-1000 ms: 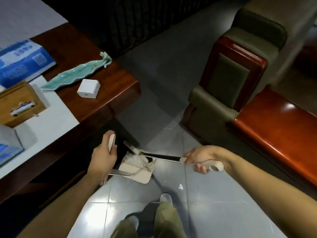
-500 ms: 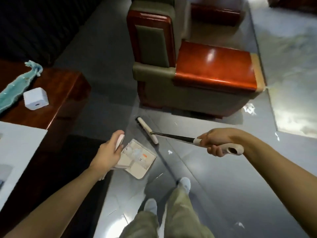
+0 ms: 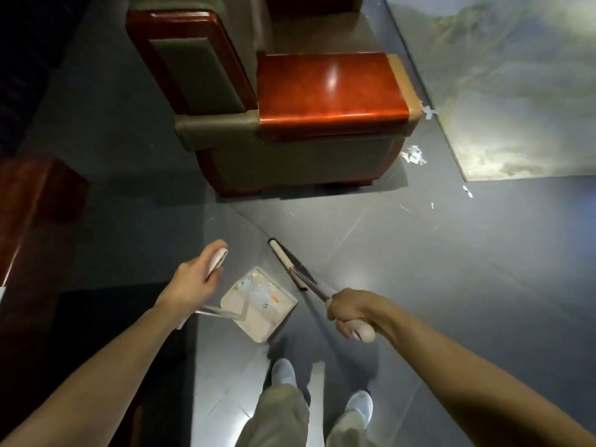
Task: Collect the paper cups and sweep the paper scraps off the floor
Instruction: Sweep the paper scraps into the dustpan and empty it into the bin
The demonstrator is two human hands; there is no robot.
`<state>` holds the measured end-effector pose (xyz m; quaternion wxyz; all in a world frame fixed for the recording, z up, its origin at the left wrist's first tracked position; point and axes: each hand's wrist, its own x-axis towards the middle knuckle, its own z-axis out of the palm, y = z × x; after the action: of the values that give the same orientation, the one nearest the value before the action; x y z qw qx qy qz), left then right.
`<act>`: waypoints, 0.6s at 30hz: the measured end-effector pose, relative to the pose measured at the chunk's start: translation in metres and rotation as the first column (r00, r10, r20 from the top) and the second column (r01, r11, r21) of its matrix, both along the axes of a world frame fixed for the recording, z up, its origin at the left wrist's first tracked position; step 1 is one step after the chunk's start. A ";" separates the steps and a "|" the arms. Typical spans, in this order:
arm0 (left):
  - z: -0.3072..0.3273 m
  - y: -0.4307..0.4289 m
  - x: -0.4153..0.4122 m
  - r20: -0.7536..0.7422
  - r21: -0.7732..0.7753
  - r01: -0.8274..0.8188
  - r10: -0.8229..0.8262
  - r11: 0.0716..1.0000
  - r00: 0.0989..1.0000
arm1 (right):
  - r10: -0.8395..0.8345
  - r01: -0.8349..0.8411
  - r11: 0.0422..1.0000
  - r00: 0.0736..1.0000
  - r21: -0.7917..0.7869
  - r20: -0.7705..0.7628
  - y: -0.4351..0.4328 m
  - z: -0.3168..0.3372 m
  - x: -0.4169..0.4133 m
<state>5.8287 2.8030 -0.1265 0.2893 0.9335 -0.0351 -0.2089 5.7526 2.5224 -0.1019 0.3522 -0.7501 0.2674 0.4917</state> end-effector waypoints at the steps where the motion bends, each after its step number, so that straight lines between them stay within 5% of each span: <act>1: 0.001 -0.005 0.000 0.007 -0.004 0.009 -0.009 1.000 1.000 | -0.122 0.126 0.987 0.991 0.098 -0.055 0.002 -0.001 -0.004; 3: 0.003 -0.012 0.000 0.011 -0.015 0.014 -0.013 1.000 1.000 | -0.320 0.354 0.911 0.930 0.211 -0.180 -0.004 0.009 -0.008; 8: 0.009 -0.020 -0.009 0.009 -0.036 -0.015 0.016 0.999 1.000 | -0.485 0.584 0.754 0.803 0.299 -0.346 -0.068 0.054 -0.023; 18: 0.039 -0.122 -0.045 0.014 -0.153 0.221 -0.221 0.963 0.975 | -0.642 0.647 0.742 0.761 0.176 -0.088 -0.164 0.070 -0.102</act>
<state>5.7835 2.6809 -0.0873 0.3350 0.8984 -0.1545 -0.2382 5.6503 2.3585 -0.0322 0.5694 -0.5679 0.4639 0.3715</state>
